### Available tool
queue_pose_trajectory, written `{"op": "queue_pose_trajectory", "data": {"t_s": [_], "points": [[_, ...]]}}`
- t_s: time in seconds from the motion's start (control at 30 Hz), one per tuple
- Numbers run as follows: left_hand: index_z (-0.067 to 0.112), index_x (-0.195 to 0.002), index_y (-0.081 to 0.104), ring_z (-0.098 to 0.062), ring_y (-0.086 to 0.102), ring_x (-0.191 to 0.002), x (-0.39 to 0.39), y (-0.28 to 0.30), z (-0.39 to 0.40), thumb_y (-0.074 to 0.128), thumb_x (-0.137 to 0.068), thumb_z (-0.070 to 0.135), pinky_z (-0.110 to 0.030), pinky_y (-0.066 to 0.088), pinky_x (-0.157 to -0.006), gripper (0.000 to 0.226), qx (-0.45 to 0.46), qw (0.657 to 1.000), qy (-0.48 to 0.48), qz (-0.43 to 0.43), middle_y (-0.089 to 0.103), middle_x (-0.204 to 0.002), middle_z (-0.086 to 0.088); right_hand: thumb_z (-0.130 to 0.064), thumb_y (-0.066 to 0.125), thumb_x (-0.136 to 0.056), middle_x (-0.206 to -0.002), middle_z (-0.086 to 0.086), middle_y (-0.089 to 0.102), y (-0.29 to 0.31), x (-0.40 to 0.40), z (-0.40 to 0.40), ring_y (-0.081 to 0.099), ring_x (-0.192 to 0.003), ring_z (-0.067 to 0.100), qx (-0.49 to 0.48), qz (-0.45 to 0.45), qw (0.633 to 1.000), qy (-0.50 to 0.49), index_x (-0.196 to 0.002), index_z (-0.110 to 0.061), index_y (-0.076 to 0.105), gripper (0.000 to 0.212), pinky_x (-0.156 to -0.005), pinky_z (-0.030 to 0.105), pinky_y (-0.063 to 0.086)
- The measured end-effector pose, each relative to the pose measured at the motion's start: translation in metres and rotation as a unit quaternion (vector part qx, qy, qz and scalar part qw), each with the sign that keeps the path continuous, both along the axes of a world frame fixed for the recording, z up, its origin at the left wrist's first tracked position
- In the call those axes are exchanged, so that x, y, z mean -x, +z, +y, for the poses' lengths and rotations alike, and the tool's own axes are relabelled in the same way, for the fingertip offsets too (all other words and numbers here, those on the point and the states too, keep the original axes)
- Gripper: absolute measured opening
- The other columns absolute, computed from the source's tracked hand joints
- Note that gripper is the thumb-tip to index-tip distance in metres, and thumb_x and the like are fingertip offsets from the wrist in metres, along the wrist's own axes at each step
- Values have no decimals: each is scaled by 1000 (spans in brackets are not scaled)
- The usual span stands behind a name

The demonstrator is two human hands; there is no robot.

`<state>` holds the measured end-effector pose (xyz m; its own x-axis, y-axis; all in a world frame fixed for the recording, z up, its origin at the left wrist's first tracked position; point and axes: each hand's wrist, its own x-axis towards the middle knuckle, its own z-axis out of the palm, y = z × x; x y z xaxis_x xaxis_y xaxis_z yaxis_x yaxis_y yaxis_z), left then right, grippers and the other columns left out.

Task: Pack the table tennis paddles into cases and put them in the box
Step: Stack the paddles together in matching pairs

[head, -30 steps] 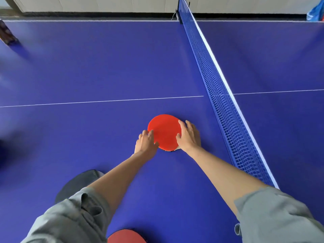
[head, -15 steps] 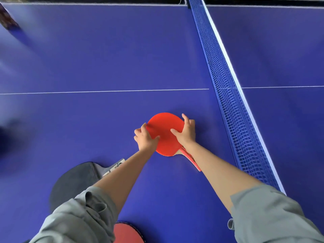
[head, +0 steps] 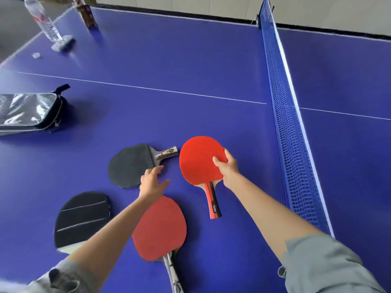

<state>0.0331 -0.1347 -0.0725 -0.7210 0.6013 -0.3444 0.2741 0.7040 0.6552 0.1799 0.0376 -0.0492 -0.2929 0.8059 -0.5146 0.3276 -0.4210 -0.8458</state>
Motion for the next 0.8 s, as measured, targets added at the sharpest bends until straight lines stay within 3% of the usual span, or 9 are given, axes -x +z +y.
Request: {"op": "queue_pose_trajectory", "data": {"t_s": [0.07,0.17,0.37,0.47,0.53,0.6,0.67,0.73,0.8], "points": [[22,-137,43,-32,32,-126,-11,-11,-42,66,-85,24,-44,33,-103,58,72,997,14,-2,40,-137,-7,-14,60,-91,-125,-1,55,0,-3,-21,53,-102,14,4,-7,1000,6,-139,-23,42,53,-84,29,48],[27,-139,39,-29,26,-129,-27,-18,-81,64,-85,27,-46,29,-103,59,97,994,46,-2,35,-140,-3,-15,60,-91,-133,1,52,-1,-3,-47,53,-107,15,3,-14,999,33,-141,-24,39,56,-85,28,47],[22,-136,42,-31,29,-124,-40,-27,-116,59,-86,18,-42,33,-101,53,51,997,49,-15,36,-135,-8,-13,63,-89,-130,1,57,-11,-2,-101,57,-107,16,45,-4,998,40,-140,-24,41,56,-95,36,50],[11,-134,45,-32,38,-123,-35,-28,-123,40,-95,11,-40,34,-100,39,-17,993,109,-39,44,-133,-13,-15,66,-87,-129,-1,57,-21,-4,-129,57,-114,19,60,-13,997,45,-140,-25,41,59,-100,41,48],[1,-117,55,-30,49,-101,-32,-26,-129,32,-98,10,-38,38,-89,31,-67,980,173,-70,56,-105,-8,-17,68,-85,-131,-1,57,-28,-7,-148,58,-115,19,70,-17,996,50,-138,-27,45,58,-100,42,48],[5,-73,47,-23,35,-69,-33,-25,-135,31,-95,8,-36,32,-65,27,-85,977,176,-87,38,-68,-3,-16,67,-86,-130,0,58,-31,-9,-167,57,-114,18,68,-20,996,50,-137,-26,46,57,-101,41,47],[11,-62,27,-19,24,-61,-36,-22,-143,33,-93,10,-31,22,-54,32,-89,980,148,-98,28,-64,-3,-13,65,-87,-128,1,58,-31,-9,-181,56,-114,17,43,-28,997,57,-138,-23,45,55,-100,37,47],[13,-61,26,-17,23,-59,-39,-20,-147,38,-92,13,-31,19,-50,33,-91,980,137,-113,28,-65,-2,-11,64,-87,-127,3,57,-30,-5,-190,56,-112,18,13,-40,997,65,-137,-22,46,54,-98,35,47],[15,-59,32,-19,28,-60,-40,-21,-148,42,-91,17,-32,28,-54,33,-93,975,148,-134,32,-71,-4,-12,63,-88,-126,2,57,-28,-2,-195,55,-109,16,1,-51,996,73,-137,-23,45,53,-97,34,47]]}}
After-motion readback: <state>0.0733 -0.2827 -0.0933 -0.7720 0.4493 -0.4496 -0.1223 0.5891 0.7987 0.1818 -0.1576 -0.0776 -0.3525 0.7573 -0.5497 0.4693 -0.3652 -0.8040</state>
